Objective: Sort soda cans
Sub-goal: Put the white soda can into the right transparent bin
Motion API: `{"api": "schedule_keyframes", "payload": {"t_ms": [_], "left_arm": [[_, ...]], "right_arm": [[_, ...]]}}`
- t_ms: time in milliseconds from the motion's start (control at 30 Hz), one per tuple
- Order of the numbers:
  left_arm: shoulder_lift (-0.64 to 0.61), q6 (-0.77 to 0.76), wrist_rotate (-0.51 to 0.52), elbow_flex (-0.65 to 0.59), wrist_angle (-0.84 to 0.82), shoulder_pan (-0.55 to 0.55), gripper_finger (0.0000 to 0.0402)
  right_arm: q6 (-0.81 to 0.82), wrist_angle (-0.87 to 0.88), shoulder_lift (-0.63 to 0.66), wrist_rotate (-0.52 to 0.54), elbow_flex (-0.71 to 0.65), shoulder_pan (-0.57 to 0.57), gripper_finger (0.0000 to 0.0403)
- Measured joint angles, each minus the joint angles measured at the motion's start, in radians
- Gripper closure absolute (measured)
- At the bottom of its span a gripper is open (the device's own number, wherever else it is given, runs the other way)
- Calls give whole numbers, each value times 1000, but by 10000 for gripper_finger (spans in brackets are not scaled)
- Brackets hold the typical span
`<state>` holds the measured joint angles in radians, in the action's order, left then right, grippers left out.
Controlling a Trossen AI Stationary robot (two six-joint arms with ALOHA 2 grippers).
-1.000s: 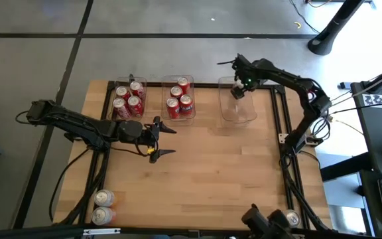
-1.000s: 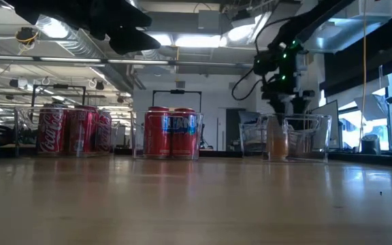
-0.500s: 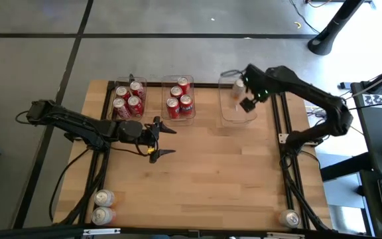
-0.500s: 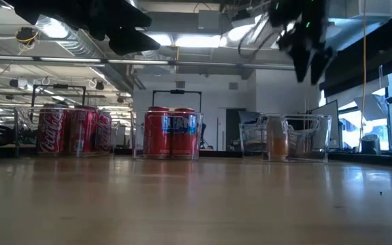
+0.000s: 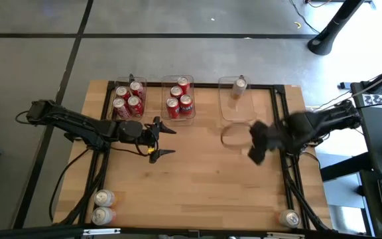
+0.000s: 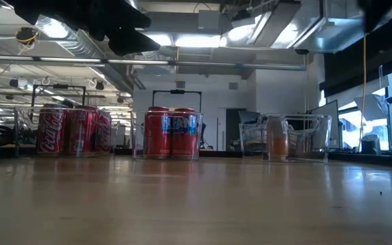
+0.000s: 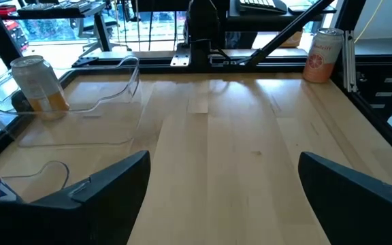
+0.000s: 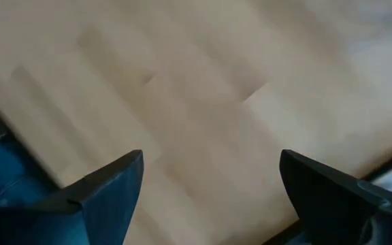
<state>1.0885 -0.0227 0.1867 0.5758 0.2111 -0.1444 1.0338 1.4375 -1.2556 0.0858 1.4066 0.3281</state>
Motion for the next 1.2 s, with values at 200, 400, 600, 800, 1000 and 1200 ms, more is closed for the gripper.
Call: {"api": "schedule_keyframes", "payload": {"t_ms": [200, 400, 600, 800, 1000, 1200], "left_arm": [[0, 0, 0, 0, 1, 0, 39], [0, -1, 0, 0, 2, 0, 39], [0, 3, 0, 0, 8, 0, 39], [0, 6, 0, 0, 11, 0, 39], [0, 13, 0, 0, 10, 0, 39], [0, 27, 0, 0, 9, 0, 39]], "right_arm": [[329, -71, -64, 15, 0, 328, 61], [501, -88, -147, -76, 0, 484, 61], [540, -104, -247, -285, 0, 565, 61], [544, -86, -333, -542, 0, 570, 61], [543, -145, -367, -582, 0, 570, 61], [552, -183, -415, -641, 0, 631, 61]]}}
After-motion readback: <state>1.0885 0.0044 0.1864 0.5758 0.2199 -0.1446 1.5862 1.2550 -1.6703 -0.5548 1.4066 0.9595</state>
